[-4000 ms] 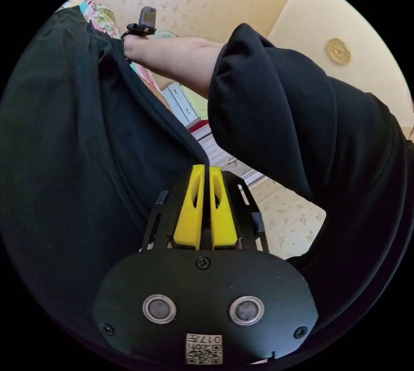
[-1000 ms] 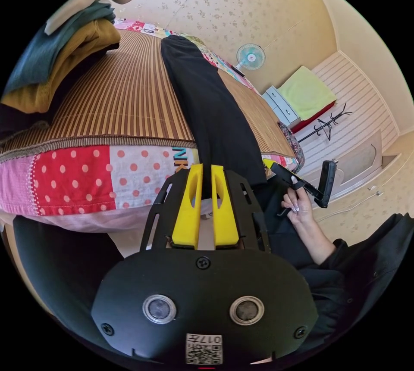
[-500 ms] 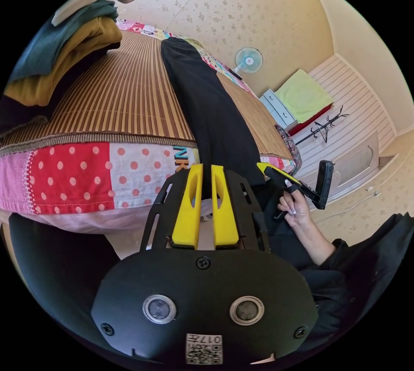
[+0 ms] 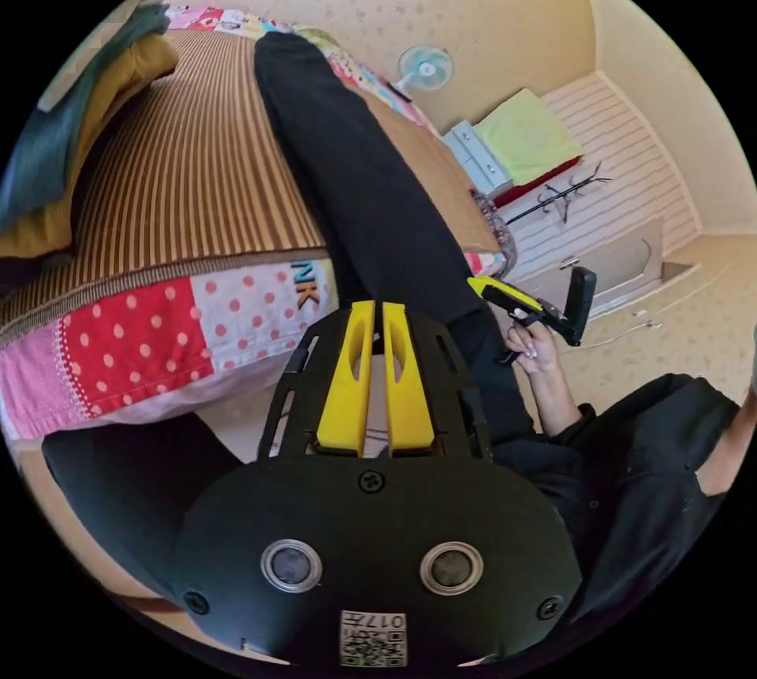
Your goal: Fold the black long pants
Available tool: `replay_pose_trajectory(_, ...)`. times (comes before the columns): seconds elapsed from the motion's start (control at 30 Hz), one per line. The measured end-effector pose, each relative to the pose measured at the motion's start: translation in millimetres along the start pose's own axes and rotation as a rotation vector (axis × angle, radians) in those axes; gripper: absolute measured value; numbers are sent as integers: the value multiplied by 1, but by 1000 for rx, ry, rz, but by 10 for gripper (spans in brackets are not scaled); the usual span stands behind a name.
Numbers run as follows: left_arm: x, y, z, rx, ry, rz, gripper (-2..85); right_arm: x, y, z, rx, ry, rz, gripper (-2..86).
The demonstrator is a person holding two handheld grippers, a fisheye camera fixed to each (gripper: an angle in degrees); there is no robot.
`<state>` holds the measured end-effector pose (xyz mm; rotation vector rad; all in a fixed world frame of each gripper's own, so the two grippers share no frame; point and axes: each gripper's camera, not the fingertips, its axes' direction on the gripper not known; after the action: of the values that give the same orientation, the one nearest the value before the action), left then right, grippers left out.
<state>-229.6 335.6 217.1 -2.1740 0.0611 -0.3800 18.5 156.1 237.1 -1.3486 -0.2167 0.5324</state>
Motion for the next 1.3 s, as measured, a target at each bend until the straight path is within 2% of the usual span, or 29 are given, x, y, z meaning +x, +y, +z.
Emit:
replay_pose_trajectory(0.17,-7,-6,-9,123,23,-39,67,23,-20,-20,118,-64,98,52)
replay_pose_trajectory(0.23,-11,-21,-6,127,26,-41,93,36,-35,-17,105,-86,118,69)
replay_pose_trajectory(0.37,-13,-47,24,6,80,-24,79,57,-66,12,-42,-217,86,70)
replay_pose_trajectory(0.5,-3,-51,30,-12,73,17,43,60,-63,1,-54,-214,87,35)
replay_pose_trajectory(0.57,5,-49,24,-53,94,35,39,56,-54,-28,-25,-314,79,24)
replay_pose_trajectory(0.73,22,-43,26,-385,145,58,51,57,-58,-67,-194,-374,-88,24)
replay_pose_trajectory(0.8,18,-49,19,-401,148,44,58,85,-71,-82,-136,-306,-34,36)
replay_pose_trajectory(0.87,12,-60,0,-301,131,42,63,114,-84,-88,-72,-301,40,51)
replay_pose_trajectory(0.93,0,-78,-30,-71,139,34,67,141,-100,-87,-26,-352,84,64)
replay_pose_trajectory(1.03,-18,-106,-44,136,108,6,78,183,-130,-70,12,-443,178,75)
replay_pose_trajectory(1.17,-45,-146,-26,152,-27,-104,98,220,-173,-35,-15,-526,251,86)
replay_pose_trajectory(1.3,-74,-181,-6,158,63,-193,95,240,-198,-21,-17,-493,319,104)
